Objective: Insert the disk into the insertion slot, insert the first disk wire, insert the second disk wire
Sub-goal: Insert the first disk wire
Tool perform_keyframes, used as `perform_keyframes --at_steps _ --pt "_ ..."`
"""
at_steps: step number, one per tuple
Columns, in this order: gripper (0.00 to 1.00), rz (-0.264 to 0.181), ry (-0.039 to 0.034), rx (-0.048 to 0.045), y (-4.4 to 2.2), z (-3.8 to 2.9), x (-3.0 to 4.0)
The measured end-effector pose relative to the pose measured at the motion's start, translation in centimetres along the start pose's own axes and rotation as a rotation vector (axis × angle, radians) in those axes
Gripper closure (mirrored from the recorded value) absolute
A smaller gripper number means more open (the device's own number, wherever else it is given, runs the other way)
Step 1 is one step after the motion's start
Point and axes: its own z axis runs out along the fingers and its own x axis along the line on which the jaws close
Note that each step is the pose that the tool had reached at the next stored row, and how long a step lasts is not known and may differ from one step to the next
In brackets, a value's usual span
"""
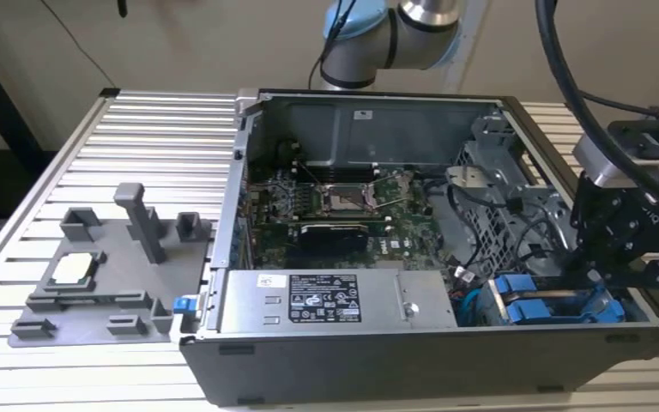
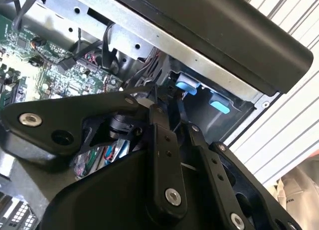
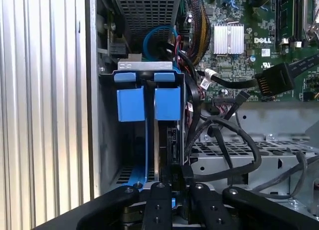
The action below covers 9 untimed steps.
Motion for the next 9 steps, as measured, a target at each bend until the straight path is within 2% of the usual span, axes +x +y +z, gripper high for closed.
perform_keyframes --at_steps 1,2,9 --pt "0.8 0.0 0.0 -0.0001 0.0 -0.03 0.0" --pt "0.73 0.0 0.0006 -0.0002 0.01 -0.1 -0.01" --pt "0.73 0.0 0.001 -0.0015 0.03 -0.89 -0.03"
